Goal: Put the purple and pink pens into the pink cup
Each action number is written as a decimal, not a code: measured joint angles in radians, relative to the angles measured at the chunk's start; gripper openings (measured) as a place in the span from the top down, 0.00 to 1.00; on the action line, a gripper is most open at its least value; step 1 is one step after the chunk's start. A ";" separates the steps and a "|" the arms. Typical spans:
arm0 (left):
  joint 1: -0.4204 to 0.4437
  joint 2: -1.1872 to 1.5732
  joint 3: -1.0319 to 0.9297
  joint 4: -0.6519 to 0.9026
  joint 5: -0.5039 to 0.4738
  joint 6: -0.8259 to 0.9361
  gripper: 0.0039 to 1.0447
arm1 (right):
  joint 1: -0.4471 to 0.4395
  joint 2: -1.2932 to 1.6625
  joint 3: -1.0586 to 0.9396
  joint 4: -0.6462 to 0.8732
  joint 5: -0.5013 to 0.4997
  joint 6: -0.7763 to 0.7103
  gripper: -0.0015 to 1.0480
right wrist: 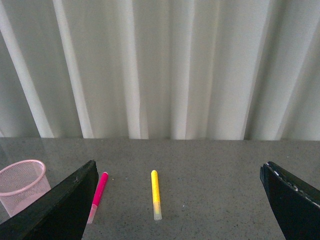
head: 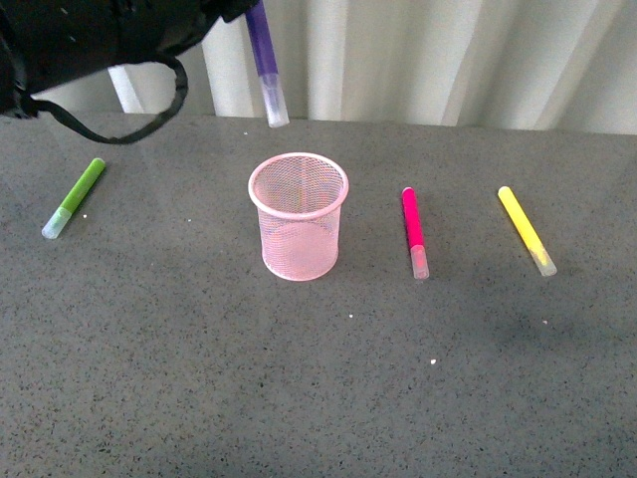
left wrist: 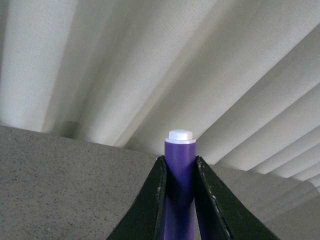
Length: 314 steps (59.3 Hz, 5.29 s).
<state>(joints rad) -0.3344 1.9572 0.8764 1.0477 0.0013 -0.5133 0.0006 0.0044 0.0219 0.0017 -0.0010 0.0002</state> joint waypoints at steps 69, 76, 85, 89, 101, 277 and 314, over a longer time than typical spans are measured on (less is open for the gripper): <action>0.006 0.216 0.030 0.156 0.014 -0.036 0.49 | 0.000 0.000 0.000 0.000 0.000 0.000 0.07; 0.012 0.209 0.024 0.162 0.021 -0.034 0.22 | 0.000 0.000 0.000 0.000 0.000 0.000 0.07; 0.029 0.157 0.012 0.122 0.037 -0.029 0.06 | 0.000 0.000 0.000 0.000 0.000 0.000 0.07; 0.042 0.109 0.011 0.065 0.065 -0.024 0.06 | 0.000 0.000 0.000 0.000 0.000 0.000 0.07; 0.102 -0.079 0.011 -0.132 0.190 0.013 0.06 | 0.000 0.000 0.000 0.000 0.000 0.000 0.07; 0.336 -1.742 -0.867 -0.828 0.000 0.506 0.97 | 0.000 0.000 0.000 0.000 0.000 0.000 0.07; 0.336 -1.953 -0.867 -1.046 -0.001 0.506 0.97 | 0.000 0.000 0.000 0.000 0.000 0.000 0.07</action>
<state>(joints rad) 0.0017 0.0040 0.0093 0.0013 0.0002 -0.0071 0.0006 0.0044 0.0219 0.0017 -0.0010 0.0002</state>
